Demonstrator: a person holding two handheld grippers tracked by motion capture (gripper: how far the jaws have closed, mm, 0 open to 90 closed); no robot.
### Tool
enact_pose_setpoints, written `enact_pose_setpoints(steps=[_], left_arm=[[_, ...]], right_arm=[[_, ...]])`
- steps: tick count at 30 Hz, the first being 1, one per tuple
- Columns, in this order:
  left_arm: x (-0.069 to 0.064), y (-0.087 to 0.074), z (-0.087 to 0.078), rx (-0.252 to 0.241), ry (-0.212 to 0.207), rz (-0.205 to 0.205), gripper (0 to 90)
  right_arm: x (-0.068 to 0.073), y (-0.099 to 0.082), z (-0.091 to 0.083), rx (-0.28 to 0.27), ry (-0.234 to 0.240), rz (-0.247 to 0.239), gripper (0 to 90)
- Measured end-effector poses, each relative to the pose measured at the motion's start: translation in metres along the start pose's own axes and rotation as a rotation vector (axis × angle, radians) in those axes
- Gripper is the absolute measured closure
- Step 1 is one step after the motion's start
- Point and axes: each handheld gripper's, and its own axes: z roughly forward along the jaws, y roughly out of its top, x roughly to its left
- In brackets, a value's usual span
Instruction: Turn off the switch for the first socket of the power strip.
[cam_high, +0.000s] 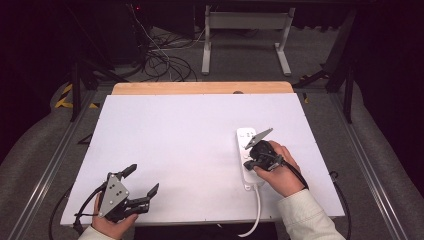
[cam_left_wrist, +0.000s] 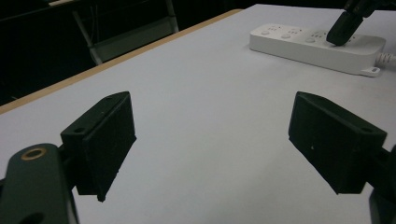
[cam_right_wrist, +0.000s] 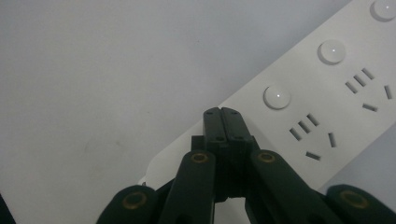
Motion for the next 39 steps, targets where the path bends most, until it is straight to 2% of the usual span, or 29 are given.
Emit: enact_pose_setpoints(steps=[18,30,32,34,37,39], left_arm=[[0.0,0.0,0.0,-0.001,-0.001,0.002,14.9],[0.0,0.0,0.0,-0.002,0.0,0.003,14.9],[0.0,0.0,-0.001,-0.002,0.0,0.003,14.9],[0.0,0.0,-0.001,-0.004,-0.001,0.002,14.9],[0.0,0.0,0.0,0.0,-0.002,0.001,14.9],[0.0,0.0,0.001,-0.002,-0.002,0.002,14.9]], right_arm=[[0.004,0.001,0.0,0.006,-0.031,-0.002,90.0],[0.004,-0.002,0.001,-0.003,-0.032,0.01,90.0],[0.004,-0.002,0.001,0.001,-0.052,0.009,90.0],[0.008,-0.001,-0.001,0.006,-0.094,-0.034,90.0],[0.01,0.002,-0.019,-0.09,-0.082,-0.053,90.0],[0.012,0.003,-0.026,-0.125,-0.067,-0.057,90.0]])
